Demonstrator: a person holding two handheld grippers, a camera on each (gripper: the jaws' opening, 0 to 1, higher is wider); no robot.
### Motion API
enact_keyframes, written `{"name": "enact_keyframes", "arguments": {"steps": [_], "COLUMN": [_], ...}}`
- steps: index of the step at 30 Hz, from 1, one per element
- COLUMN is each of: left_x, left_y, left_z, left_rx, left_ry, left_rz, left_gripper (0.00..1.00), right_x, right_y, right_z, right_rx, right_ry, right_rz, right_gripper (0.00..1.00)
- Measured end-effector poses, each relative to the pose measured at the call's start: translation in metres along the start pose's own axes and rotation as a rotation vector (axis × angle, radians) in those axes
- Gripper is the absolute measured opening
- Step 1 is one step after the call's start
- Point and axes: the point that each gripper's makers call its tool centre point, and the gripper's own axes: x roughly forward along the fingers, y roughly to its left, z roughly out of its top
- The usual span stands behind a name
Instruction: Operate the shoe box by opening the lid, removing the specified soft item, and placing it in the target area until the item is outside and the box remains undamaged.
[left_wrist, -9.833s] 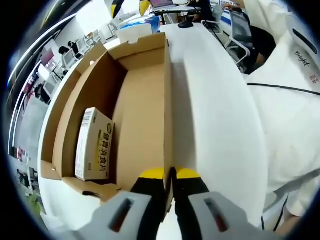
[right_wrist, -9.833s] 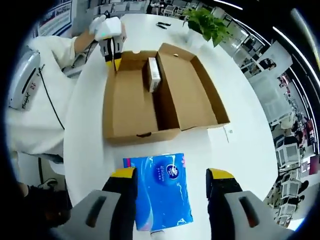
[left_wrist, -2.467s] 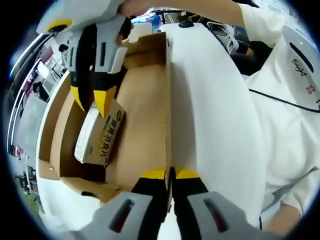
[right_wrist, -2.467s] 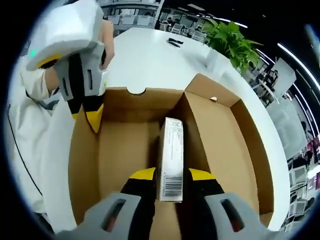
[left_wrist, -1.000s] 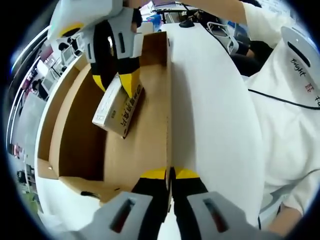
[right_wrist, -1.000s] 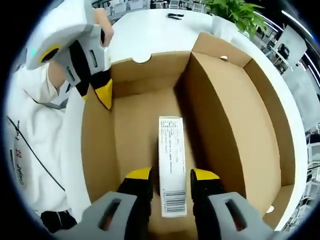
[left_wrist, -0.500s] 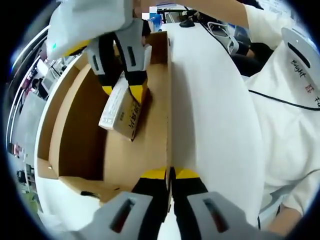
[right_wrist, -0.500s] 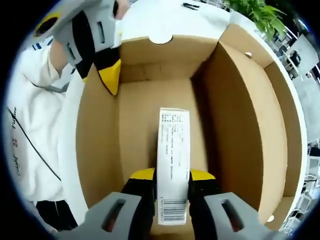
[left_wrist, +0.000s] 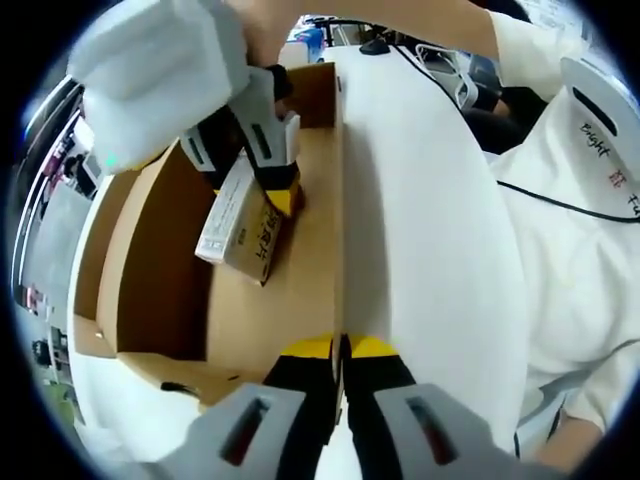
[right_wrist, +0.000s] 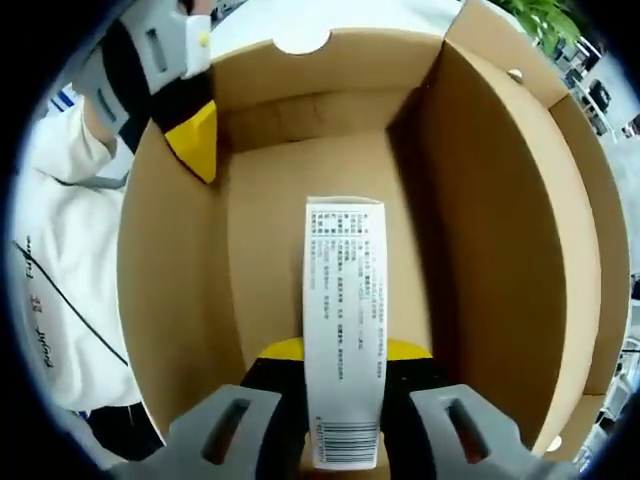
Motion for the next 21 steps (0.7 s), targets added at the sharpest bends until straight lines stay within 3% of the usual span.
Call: {"name": "enact_keyframes", "arguments": {"steps": [3, 7, 9, 12, 21], "left_x": [0.0001, 0.0001, 0.0001, 0.0001, -0.0004], "left_y": [0.0000, 0.0000, 0.0000, -0.0002, 0.0010], "left_z": [-0.0002, -0.0003, -0.0004, -0.0004, -0.0001], "left_rx": [-0.004, -0.002, -0.004, -0.004, 0.000], "left_ry": [0.002, 0.001, 0.002, 0.003, -0.002], "left_rz": [-0.002, 0.002, 0.001, 0.002, 0.009], "left_gripper": [0.02, 0.02, 0.02, 0.02, 0.02], "right_x": [0.0004, 0.0017, 0.0014, 0.0008, 0.0011], "right_y": [0.0013, 0.0002, -0.0002, 0.0023, 0.0020], "right_z": [0.0009, 0.0012, 0.0007, -0.0029, -0.0039], "right_rx": [-0.027, 0.002, 0.004, 0.093, 0.123], "right_ry": [0.023, 0.070, 0.098, 0.144, 0.110], "right_rz": [-0.002, -0.006, -0.038, -0.058, -0.034], "right_gripper": [0.24, 0.24, 0.24, 0.23, 0.22]}}
